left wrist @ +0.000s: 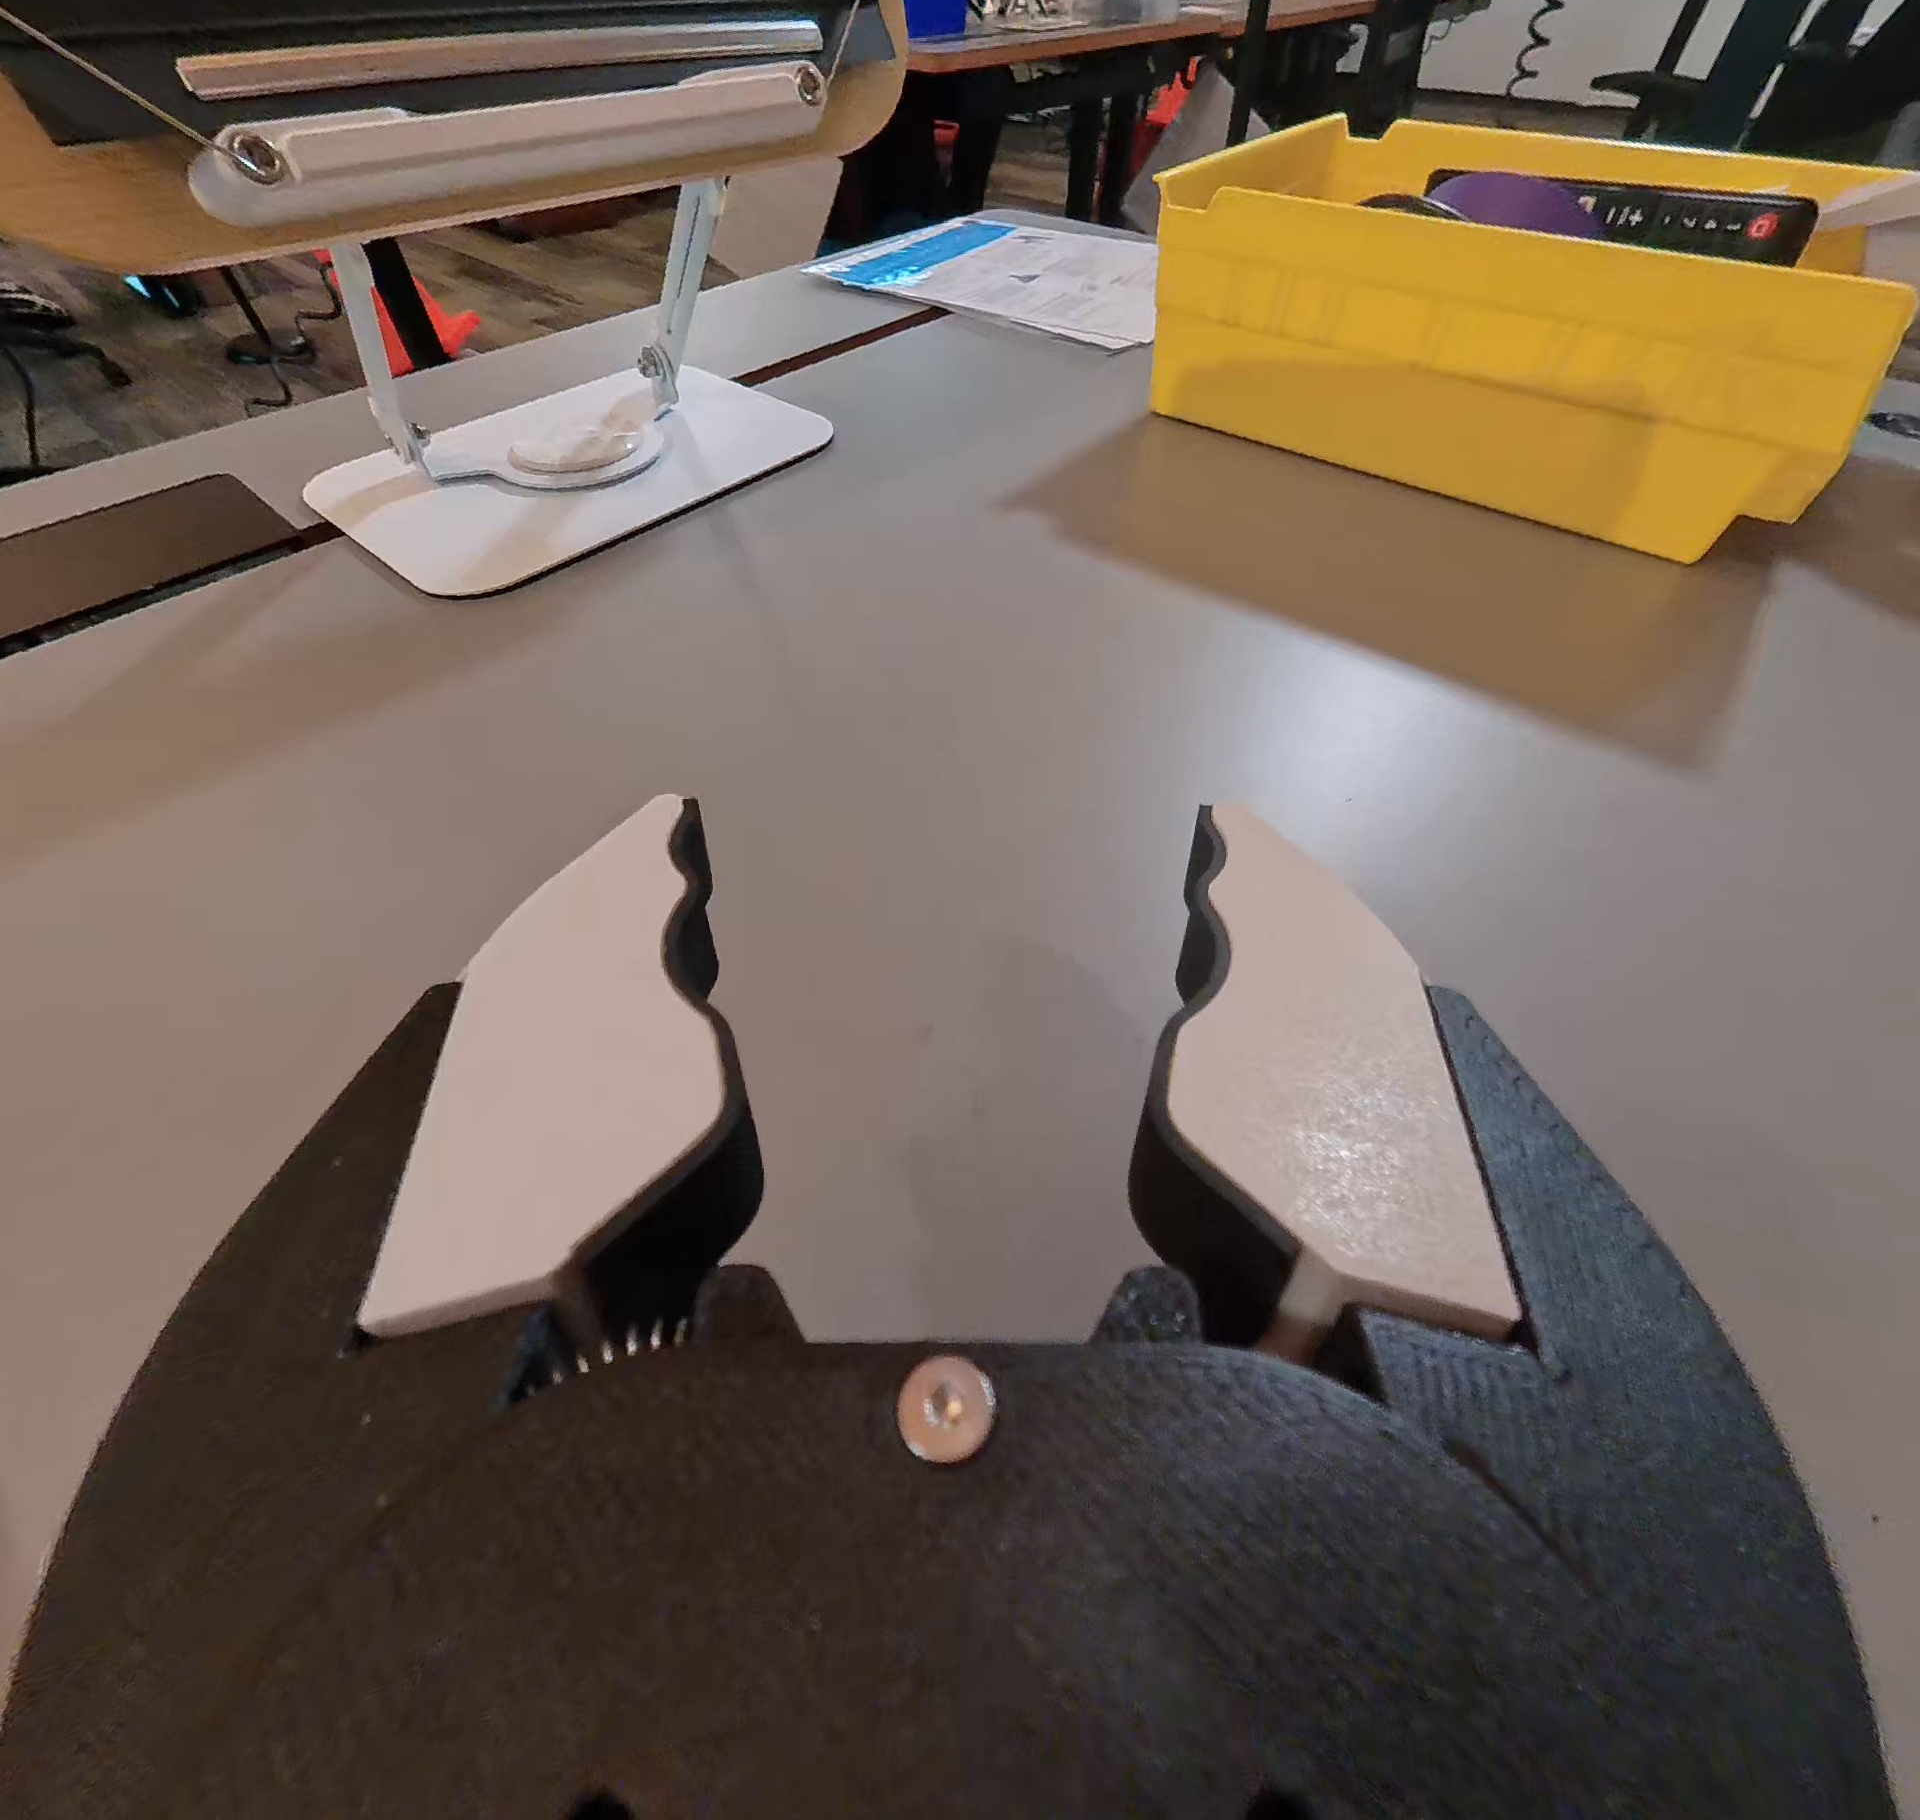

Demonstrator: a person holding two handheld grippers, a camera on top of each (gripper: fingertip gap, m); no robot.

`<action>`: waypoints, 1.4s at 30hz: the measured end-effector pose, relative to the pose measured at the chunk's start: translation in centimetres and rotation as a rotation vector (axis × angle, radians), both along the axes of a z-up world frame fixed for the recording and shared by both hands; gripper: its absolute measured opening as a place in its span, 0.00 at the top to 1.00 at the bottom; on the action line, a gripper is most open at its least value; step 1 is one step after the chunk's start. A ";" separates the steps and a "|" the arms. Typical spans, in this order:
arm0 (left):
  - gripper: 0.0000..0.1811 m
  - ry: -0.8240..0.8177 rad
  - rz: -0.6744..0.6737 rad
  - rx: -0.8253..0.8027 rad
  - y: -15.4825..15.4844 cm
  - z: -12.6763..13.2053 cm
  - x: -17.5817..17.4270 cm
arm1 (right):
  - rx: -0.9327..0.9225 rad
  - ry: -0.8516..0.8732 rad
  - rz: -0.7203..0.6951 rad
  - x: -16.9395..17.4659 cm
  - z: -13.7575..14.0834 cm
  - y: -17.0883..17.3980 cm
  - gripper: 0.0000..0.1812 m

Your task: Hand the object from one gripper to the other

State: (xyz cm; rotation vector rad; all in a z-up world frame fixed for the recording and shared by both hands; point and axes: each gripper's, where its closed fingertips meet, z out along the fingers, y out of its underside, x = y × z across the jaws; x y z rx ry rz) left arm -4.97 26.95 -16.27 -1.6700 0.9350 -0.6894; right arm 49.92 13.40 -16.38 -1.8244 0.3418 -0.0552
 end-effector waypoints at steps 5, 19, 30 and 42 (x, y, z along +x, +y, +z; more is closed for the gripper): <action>0.51 -0.012 0.002 -0.015 0.3 -0.1 0.0 | -0.005 0.011 0.007 -0.5 0.0 0.6 0.89; 0.50 -0.012 0.001 -0.020 0.3 -0.2 0.1 | -0.024 0.160 0.108 -2.7 0.1 0.3 0.96; 0.50 -0.011 -0.002 -0.024 0.3 -0.3 0.2 | -0.050 -0.089 -0.105 0.1 0.2 0.5 0.72; 0.50 -0.016 -0.007 -0.027 0.3 -0.3 0.3 | 0.011 0.075 -0.086 -0.5 -0.4 1.9 0.80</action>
